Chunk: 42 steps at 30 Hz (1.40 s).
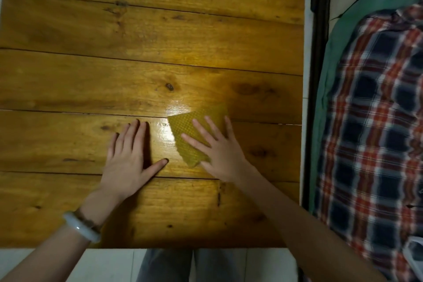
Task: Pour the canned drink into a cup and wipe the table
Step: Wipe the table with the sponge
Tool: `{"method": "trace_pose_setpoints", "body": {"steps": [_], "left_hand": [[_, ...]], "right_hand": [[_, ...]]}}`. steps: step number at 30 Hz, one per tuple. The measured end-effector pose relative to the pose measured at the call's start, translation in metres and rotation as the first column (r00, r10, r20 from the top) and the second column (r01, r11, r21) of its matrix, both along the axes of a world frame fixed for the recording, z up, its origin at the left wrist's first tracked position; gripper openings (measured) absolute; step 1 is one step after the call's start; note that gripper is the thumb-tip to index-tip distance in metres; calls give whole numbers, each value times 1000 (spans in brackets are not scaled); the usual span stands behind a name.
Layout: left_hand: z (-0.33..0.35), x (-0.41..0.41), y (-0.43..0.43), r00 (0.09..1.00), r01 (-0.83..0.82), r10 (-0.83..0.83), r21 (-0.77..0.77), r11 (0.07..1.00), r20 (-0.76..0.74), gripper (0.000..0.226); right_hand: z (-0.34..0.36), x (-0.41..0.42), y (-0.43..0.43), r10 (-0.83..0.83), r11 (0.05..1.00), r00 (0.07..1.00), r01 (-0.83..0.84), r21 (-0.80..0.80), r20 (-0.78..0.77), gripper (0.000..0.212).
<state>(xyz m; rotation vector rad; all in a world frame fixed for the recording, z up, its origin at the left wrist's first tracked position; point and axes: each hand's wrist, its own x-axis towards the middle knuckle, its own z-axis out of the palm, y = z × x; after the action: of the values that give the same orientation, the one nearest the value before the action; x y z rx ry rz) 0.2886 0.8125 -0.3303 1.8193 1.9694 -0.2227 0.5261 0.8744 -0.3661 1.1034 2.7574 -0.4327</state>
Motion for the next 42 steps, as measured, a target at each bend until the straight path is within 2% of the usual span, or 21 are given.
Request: {"method": "trace_pose_setpoints", "body": {"steps": [3, 7, 11, 14, 18, 22, 25, 28, 32, 35, 38, 42], "left_hand": [[-4, 3, 0, 1000, -2, 2, -9, 1000, -6, 103], [-6, 4, 0, 1000, -1, 0, -24, 1000, -17, 102], [-5, 4, 0, 1000, 17, -18, -28, 999, -20, 101], [-5, 3, 0, 999, 30, -30, -20, 999, -13, 99], [0, -6, -3, 1000, -6, 5, 33, 999, 20, 95], [7, -13, -10, 998, -62, 61, 45, 997, 33, 94], [8, -14, -18, 999, -44, 43, 22, 999, 24, 91], [8, -17, -21, 1000, -13, 13, 19, 1000, -2, 86], [7, -17, -21, 1000, -5, 5, 18, 1000, -10, 82], [4, -17, -23, 999, 21, -21, 8, 1000, -37, 81], [3, -18, -27, 998, 37, -35, 21, 999, -53, 76], [2, -18, -39, 999, 20, -19, 19, 1000, -42, 75]], "right_hand": [[4, 37, 11, -115, 993, 993, 114, 12, 41, 74], [11, 63, 54, -294, 955, 952, 296, -16, 82, 65], [10, 20, 102, -421, 905, 897, 426, -8, 131, 65], [10, -26, 121, -434, 898, 890, 440, -16, 138, 65], [12, -76, 112, -320, 943, 940, 328, -57, 120, 62], [13, -98, 55, -68, 996, 991, 74, -50, 115, 65], [11, -72, 4, 112, 992, 993, -110, -59, 22, 69], [3, -19, -24, 189, 981, 982, -188, -49, 25, 72], [8, 54, -19, 43, 999, 994, -42, -12, 99, 80], [13, 80, 10, -172, 985, 979, 174, -8, 111, 70], [11, 51, 48, -374, 924, 921, 380, -39, 110, 63], [6, -25, 86, -429, 902, 894, 431, 19, 130, 68]]}}
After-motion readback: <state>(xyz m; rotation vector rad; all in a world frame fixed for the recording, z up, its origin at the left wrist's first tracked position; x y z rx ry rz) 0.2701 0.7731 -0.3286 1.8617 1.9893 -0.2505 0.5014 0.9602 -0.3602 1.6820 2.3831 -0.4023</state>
